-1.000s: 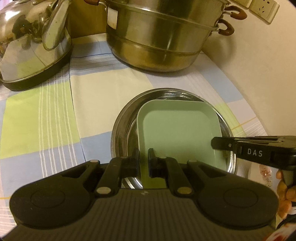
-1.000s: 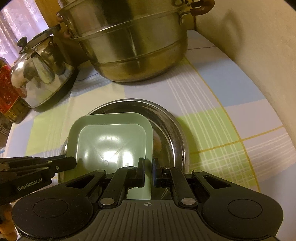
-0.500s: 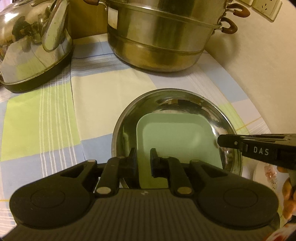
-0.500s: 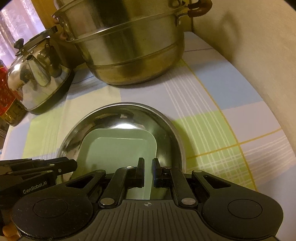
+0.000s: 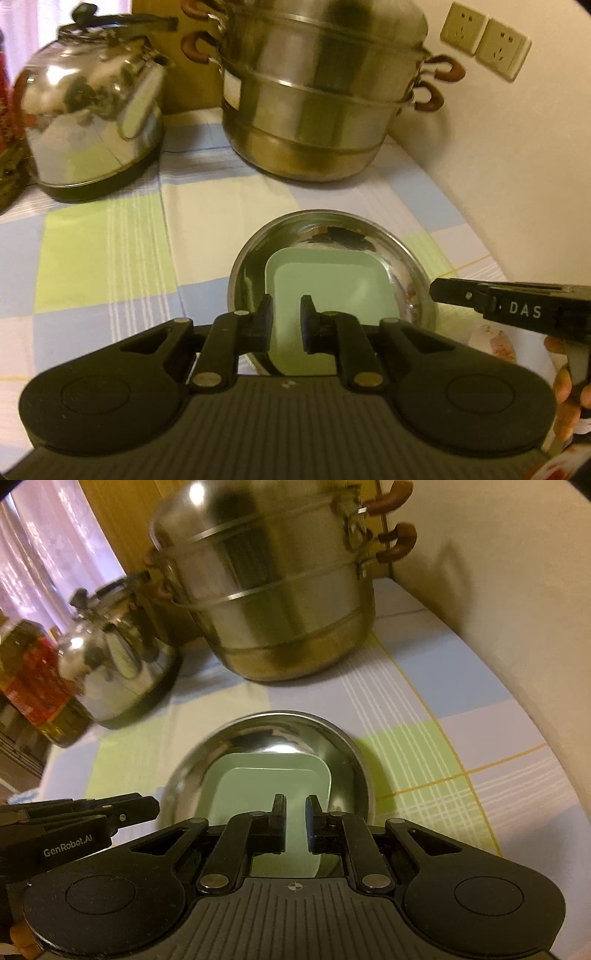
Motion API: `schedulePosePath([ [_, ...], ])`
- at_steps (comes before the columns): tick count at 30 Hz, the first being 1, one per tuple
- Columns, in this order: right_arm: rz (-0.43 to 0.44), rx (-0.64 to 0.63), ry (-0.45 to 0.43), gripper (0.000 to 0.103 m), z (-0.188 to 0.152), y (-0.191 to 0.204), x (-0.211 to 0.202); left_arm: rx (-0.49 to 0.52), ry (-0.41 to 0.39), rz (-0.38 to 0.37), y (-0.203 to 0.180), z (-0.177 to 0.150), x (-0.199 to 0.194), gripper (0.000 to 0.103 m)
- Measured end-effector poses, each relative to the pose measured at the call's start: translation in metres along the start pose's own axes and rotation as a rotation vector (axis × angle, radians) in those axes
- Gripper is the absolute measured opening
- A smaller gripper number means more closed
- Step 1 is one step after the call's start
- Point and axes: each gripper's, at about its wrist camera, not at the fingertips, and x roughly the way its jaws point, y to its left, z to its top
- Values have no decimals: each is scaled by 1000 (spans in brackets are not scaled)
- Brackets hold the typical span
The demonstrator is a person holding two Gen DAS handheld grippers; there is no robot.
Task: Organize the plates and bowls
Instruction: 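Open the right tool to release the green plate and withdraw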
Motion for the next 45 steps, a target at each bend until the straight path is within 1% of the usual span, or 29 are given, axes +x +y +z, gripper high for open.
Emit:
schedulePosePath([
  [1,10,5,-8,27,-2,0,-7,-5,-8,0,1,-3,-8,13],
  [2,18,10,-16,40,-4,0,-14,-11,-12,2,3,-6,-15,13],
  [3,28,14,-26,48,-7,0,-22,-17,-18,9,5,-9,-23,13],
  [5,48,20,-41,50,-15,-2,-39,-27,-25,21,9,-17,-39,14],
  [8,72,34,-50,51,-26,-6,-61,-42,-25,40,10,-31,-63,14],
  [14,117,64,-55,52,-52,-22,-104,-61,-13,82,1,-67,-107,14],
  [20,128,71,-58,52,-81,-38,-143,-73,1,96,-24,-107,-142,16],
  [25,142,112,-38,53,-106,-60,-167,-96,15,96,-49,-137,-156,16],
  [34,127,78,21,53,-152,-86,-200,-118,33,104,-91,-184,-172,16],
  [40,111,56,51,53,-173,-100,-213,-128,46,108,-115,-207,-177,16],
  [45,110,32,64,53,-186,-108,-221,-139,42,116,-127,-220,-183,16],
])
